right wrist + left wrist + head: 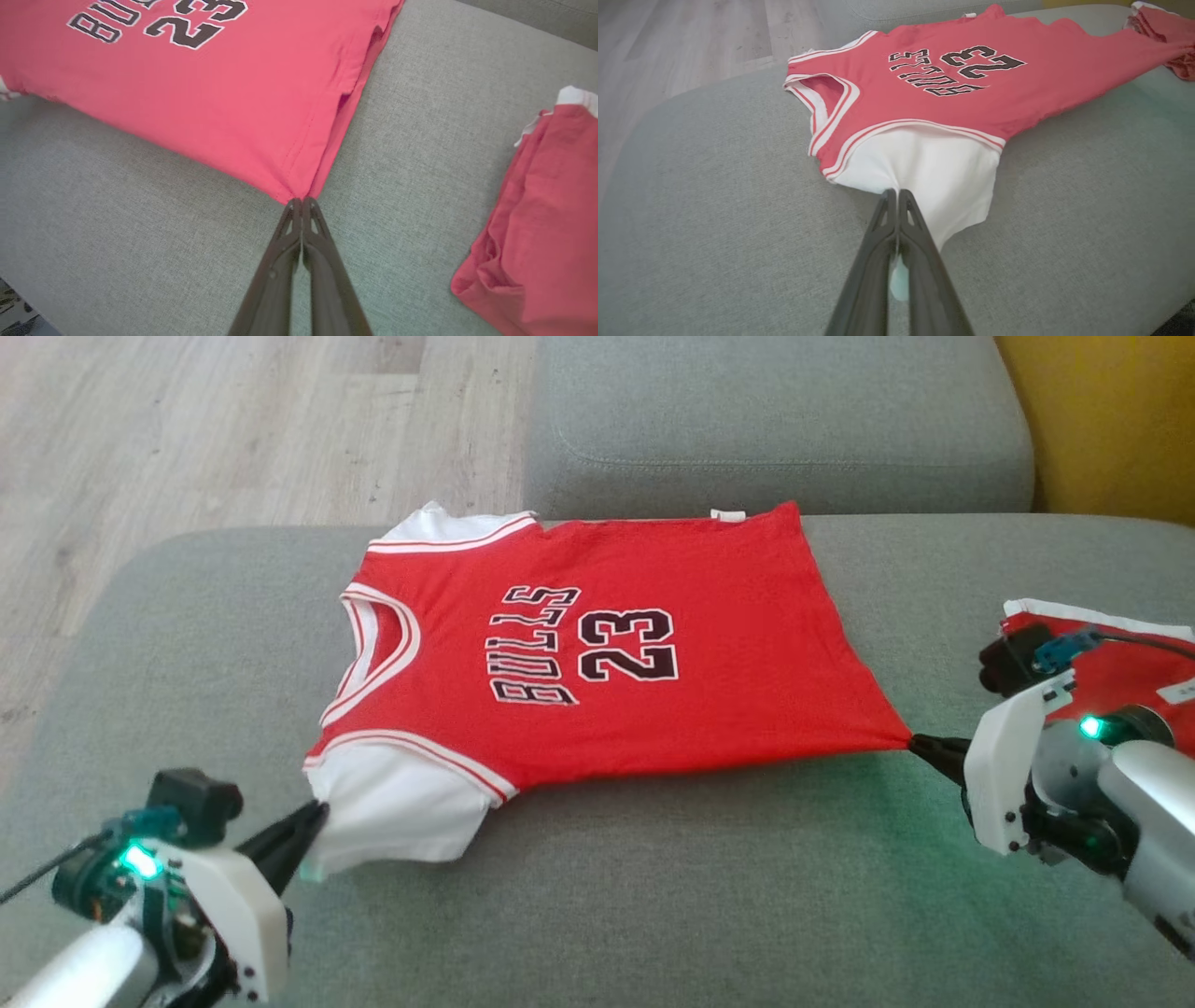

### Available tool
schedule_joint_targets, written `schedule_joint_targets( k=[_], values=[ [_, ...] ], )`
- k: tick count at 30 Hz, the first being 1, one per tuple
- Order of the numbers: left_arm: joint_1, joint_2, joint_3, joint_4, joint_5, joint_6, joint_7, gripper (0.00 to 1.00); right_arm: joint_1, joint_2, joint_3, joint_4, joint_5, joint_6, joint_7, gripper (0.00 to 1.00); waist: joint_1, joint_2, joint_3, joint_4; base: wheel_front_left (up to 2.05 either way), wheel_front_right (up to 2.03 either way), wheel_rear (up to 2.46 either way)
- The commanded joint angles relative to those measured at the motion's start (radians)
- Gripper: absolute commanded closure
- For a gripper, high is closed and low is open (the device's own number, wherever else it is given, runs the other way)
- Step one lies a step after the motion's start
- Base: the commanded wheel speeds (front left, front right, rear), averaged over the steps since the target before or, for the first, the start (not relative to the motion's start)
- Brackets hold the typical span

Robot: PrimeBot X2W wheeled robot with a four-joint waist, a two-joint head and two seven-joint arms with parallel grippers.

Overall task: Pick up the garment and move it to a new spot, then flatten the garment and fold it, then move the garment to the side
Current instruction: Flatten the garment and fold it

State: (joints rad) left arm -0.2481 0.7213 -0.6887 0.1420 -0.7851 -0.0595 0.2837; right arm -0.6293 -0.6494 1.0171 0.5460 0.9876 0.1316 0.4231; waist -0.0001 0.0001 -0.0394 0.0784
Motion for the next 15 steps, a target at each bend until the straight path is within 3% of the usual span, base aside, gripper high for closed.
schedule_joint_targets(
  k=[1,7,15],
  values=[
    [-0.046,0.053,0.052,-0.046,-0.004,0.014,0.003,1.0,-0.013,-0.038,-0.011,-0.03,0.013,-0.001,-0.001,1.0,0.0001,-0.0001,0.004,-0.003,0.0,0.0,0.0],
    [-0.04,0.073,0.07,-0.109,-0.005,0.055,0.013,1.0,-0.026,-0.048,-0.024,-0.06,0.025,-0.001,0.003,1.0,0.0001,-0.0001,0.036,-0.012,0.0,0.0,0.0],
    [-0.137,0.054,0.066,-0.063,0.008,0.03,0.04,1.0,-0.083,-0.007,-0.064,-0.041,0.015,-0.001,0.0,1.0,0.0001,-0.0001,0.116,-0.014,0.0,0.0,0.0]
  ],
)
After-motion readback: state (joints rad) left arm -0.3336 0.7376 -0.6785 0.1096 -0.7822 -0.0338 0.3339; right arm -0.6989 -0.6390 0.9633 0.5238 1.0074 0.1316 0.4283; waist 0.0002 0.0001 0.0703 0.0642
